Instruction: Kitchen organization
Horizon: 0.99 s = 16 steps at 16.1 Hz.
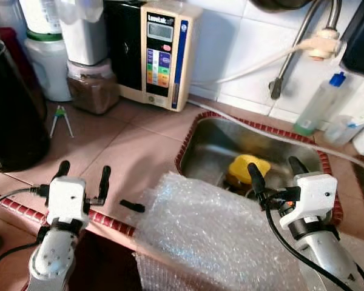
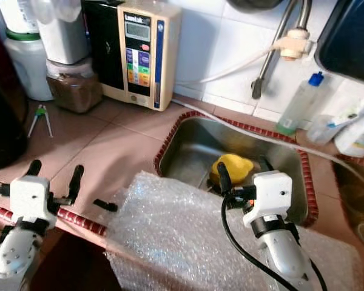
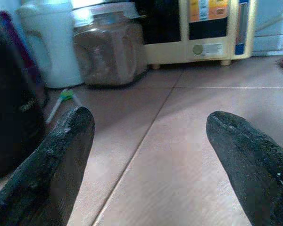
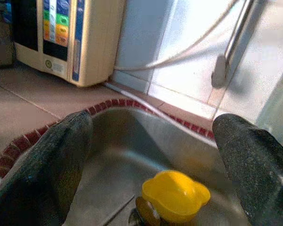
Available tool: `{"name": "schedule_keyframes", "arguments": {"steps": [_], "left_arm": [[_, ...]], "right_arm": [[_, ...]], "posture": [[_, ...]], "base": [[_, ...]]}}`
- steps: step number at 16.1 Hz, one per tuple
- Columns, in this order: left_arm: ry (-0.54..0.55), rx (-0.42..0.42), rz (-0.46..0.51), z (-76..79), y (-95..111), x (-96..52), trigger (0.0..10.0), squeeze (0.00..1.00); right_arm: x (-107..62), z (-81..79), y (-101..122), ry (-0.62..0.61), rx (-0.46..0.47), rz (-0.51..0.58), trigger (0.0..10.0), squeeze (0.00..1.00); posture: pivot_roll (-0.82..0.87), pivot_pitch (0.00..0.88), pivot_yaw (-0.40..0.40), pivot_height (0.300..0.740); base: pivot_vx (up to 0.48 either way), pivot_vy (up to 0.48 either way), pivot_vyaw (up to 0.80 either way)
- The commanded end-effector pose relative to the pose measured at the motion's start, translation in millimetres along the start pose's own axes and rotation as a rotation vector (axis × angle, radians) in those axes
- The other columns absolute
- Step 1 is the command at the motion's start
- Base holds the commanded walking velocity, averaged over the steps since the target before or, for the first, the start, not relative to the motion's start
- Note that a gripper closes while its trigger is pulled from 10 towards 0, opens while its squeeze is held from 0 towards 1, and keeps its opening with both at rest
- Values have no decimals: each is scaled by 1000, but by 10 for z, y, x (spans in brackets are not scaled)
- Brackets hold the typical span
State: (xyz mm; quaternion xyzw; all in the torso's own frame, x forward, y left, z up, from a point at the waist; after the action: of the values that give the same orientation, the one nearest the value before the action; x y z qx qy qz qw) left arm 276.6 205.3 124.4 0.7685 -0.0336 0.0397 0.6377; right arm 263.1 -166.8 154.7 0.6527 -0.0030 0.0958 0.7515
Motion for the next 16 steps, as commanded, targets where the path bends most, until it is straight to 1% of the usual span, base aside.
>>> {"name": "schedule_keyframes", "arguments": {"steps": [1, 6, 9, 10, 11, 12, 13, 16], "left_arm": [[-9, 9, -2, 33, -11, 41, 10000, 0], [-23, 7, -3, 76, -23, 120, 10000, 0], [-30, 9, -6, 103, -36, 131, 10000, 0], [-31, 9, -7, 107, -38, 132, 10000, 0], [-34, 11, -6, 110, -34, 136, 10000, 0], [-34, 11, -6, 110, -34, 136, 10000, 0], [-37, 17, -5, 91, -28, 142, 10000, 0], [-39, 17, -7, 93, -27, 156, 10000, 0]], "right_arm": [[-15, 35, -34, -23, 2, -12, 10000, 698], [1, 16, -45, -28, 10, -11, 10000, 647], [15, 29, -39, -34, 12, -9, 10000, 647], [13, 27, -44, -36, 24, -12, 10000, 659], [13, 21, -52, -37, 54, -18, 10000, 639], [13, 21, -52, -37, 54, -18, 10000, 639], [8, 9, -59, -36, 64, -21, 10000, 561], [6, 21, -66, -45, 69, -24, 10000, 533]], "posture": [[173, 0, -76, 740], [164, 0, -72, 740], [159, 0, -66, 740], [159, 0, -65, 740], [159, 0, -63, 740], [159, 0, -63, 740], [157, 0, -59, 740], [156, 0, -55, 740]], "base": [[0, 0, 0], [0, 0, 0], [0, 0, 0], [0, 0, 0], [0, 0, 0], [0, 0, 0], [0, 0, 0], [0, 0, 0]]}}
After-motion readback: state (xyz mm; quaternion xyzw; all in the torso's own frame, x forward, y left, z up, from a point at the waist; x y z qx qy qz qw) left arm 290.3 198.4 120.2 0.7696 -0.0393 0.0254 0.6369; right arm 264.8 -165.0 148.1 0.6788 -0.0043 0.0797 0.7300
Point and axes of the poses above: a point about 5 cm out from each wrist's last joint towards the gripper, its own x axis pointing out of the wrist towards the gripper, its own y axis along the axis of the wrist's last joint, z = x × y, the point moved 4 cm from there along x, pointing out of the wrist towards the gripper, and after that the axes turned 3 degrees about -x, right-handed, at the moved point
